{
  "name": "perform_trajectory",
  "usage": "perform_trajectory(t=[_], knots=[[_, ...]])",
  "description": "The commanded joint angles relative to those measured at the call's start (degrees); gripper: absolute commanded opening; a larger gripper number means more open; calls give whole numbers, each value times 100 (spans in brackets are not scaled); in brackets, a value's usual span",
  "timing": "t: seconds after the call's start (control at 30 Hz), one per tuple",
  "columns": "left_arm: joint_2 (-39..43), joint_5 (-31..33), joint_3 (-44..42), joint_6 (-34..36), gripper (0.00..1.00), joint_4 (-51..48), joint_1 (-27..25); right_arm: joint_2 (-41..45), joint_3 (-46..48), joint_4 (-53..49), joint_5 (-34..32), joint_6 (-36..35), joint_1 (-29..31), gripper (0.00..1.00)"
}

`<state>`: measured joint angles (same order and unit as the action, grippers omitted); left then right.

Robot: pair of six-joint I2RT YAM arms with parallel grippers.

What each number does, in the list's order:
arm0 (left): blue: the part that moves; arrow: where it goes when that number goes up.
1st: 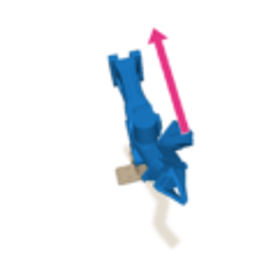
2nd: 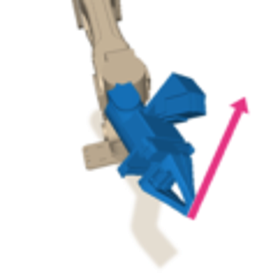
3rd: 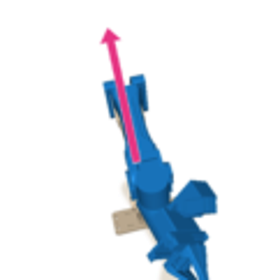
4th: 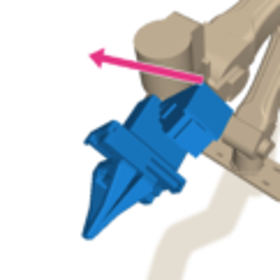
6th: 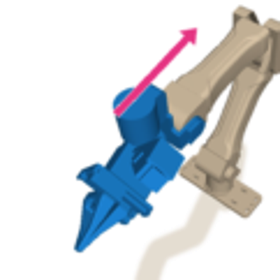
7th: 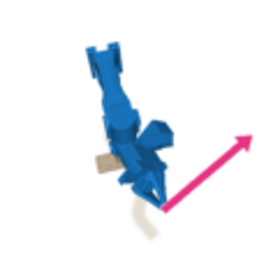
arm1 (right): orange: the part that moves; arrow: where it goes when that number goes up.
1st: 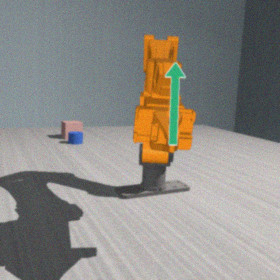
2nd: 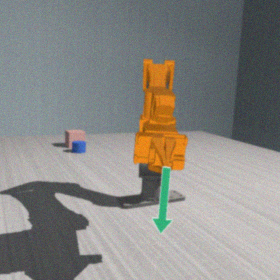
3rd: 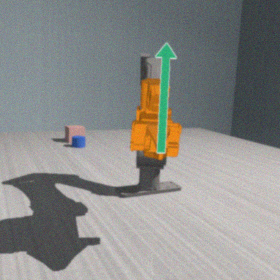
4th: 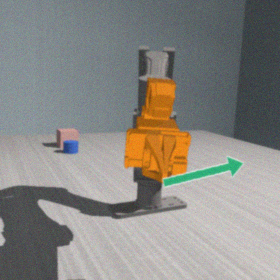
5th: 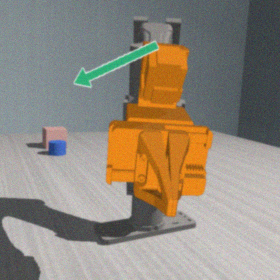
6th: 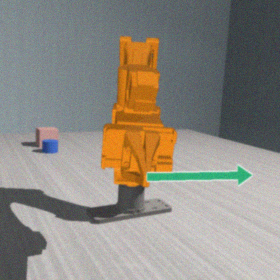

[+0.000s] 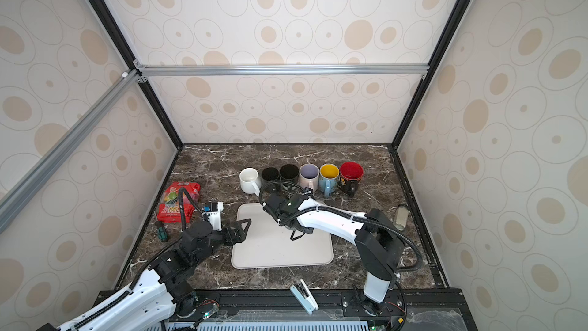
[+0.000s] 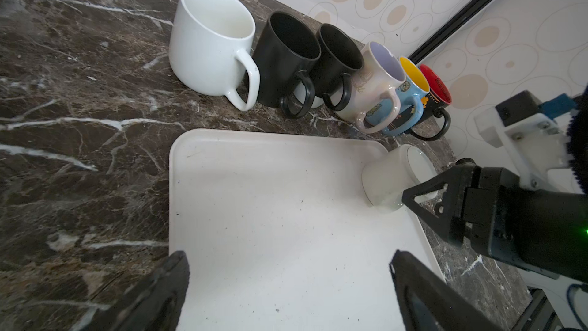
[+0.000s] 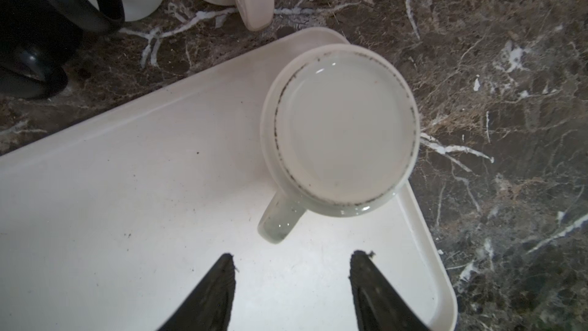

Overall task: Turn the mug right side up
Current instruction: 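Lower the right gripper onto the upside-down mug and close on its base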

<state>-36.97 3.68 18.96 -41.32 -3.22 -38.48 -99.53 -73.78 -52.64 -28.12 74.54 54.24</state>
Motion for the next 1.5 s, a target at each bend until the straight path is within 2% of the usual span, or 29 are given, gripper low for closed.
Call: perform_trajectory(t=[0.0,0.43,0.73,0.9,1.13,1.37,1.47], knots=[[-3,-43,-26,57,100,226,5,-140,103,43,21,210,-84,60],[-17,-61,-95,63,100,322,0,-225,340,324,143,218,-368,59],[-37,-104,-147,55,100,339,0,54,839,339,328,208,-383,52],[-75,-140,-113,72,100,347,3,411,1221,617,607,-238,-384,48],[-260,-188,-106,54,100,630,2,905,1541,756,651,-792,-391,47],[-360,-250,-154,37,100,761,6,958,1640,1011,604,-953,-396,46],[-292,-245,-187,36,100,720,-1,820,1512,1103,543,-1103,-457,34]])
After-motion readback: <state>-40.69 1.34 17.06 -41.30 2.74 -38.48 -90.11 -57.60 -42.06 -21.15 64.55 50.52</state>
